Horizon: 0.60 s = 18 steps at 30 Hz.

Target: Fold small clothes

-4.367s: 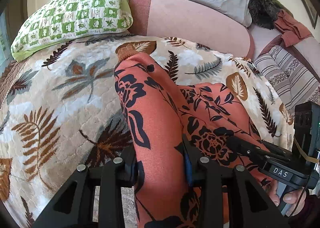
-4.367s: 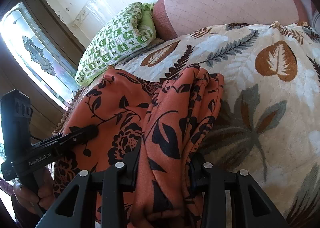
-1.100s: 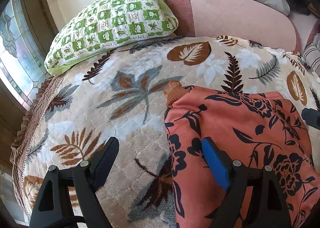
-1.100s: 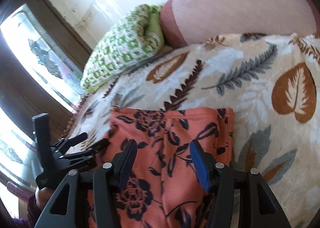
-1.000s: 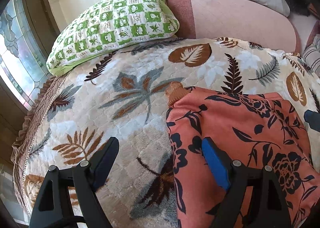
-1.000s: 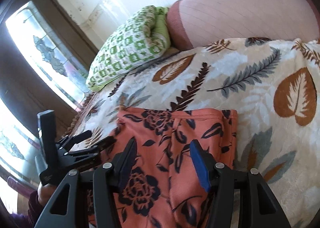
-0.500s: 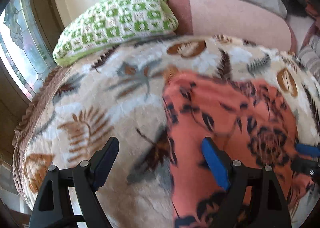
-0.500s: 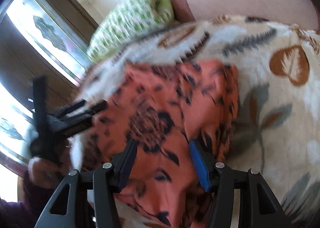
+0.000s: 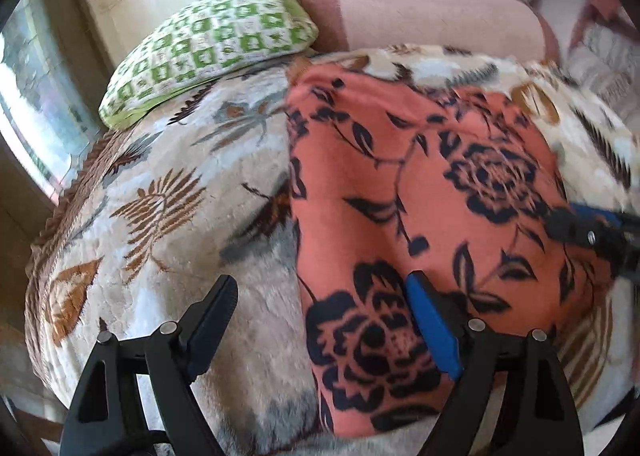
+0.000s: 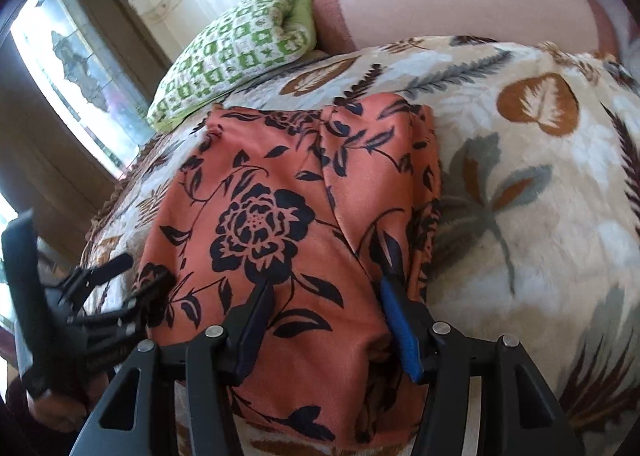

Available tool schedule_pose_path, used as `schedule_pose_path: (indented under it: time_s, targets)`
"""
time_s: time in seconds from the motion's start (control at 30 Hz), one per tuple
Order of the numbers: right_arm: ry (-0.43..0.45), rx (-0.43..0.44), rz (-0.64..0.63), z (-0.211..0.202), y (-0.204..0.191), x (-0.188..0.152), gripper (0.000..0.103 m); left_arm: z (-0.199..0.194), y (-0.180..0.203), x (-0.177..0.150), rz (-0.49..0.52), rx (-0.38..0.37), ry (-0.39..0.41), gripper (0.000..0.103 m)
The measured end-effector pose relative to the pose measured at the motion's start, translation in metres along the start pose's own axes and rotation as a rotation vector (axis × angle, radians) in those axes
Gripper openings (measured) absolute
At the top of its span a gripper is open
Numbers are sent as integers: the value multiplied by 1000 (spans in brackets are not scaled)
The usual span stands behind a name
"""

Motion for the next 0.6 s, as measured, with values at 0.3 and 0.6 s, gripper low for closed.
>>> schedule_pose_path:
  time_s: [0.3,0.6]
  targets:
    - [-44,-47,66,-1,11,-15,63,11,-8,-6,-53,-81,-96,90]
    - [152,-81,36,-66,10,40,65,21,-17,-10,-134,-64,-179,103]
Point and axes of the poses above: each gripper's, at about its wrist camera, not at the fingertips, and z roughly the way its jaws point, y to its right, x to its top, the point moved 6 cm from there along z, roughly the way its jaws point, and after that the axes turned 12 degrees about y, right-handed, at the moved point
